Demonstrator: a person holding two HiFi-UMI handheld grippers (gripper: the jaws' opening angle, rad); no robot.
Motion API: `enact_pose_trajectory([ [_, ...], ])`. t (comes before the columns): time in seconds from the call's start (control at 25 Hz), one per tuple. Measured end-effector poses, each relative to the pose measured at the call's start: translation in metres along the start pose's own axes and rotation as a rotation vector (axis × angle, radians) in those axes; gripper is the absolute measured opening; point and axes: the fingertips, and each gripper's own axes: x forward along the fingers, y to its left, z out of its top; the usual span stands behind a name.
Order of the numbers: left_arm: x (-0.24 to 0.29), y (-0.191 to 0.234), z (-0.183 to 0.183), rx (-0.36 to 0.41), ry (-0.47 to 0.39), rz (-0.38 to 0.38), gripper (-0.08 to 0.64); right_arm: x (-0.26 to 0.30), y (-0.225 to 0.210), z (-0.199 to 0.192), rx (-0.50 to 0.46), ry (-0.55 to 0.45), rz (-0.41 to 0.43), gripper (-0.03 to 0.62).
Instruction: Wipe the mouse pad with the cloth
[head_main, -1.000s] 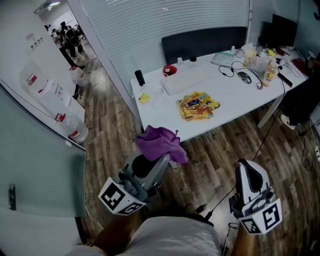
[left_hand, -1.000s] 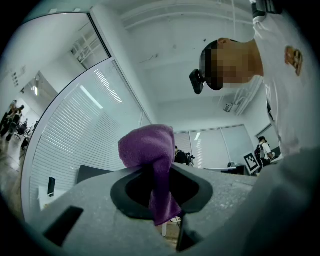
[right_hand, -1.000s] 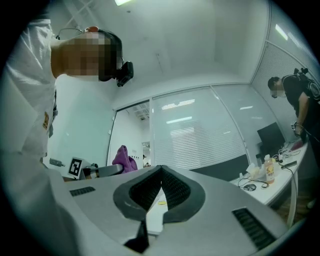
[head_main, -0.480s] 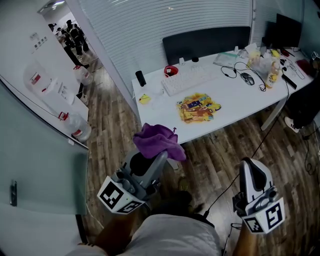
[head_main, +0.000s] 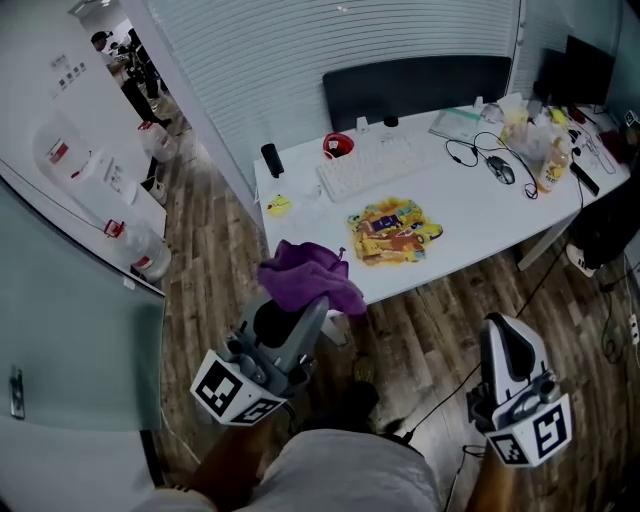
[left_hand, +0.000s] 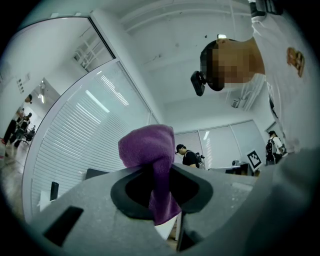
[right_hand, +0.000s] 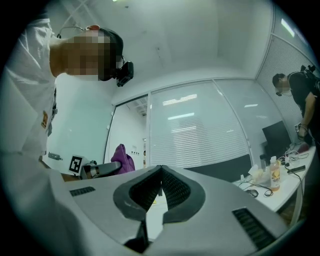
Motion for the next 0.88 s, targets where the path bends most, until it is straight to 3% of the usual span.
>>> enact_pose_trajectory([
  [0.88,0.105,0.123,-0.053,-0.056,0.040,-0.023,0.081,0.132,-0.106,-0.041,0.004,0.096,-0.054,0.011],
])
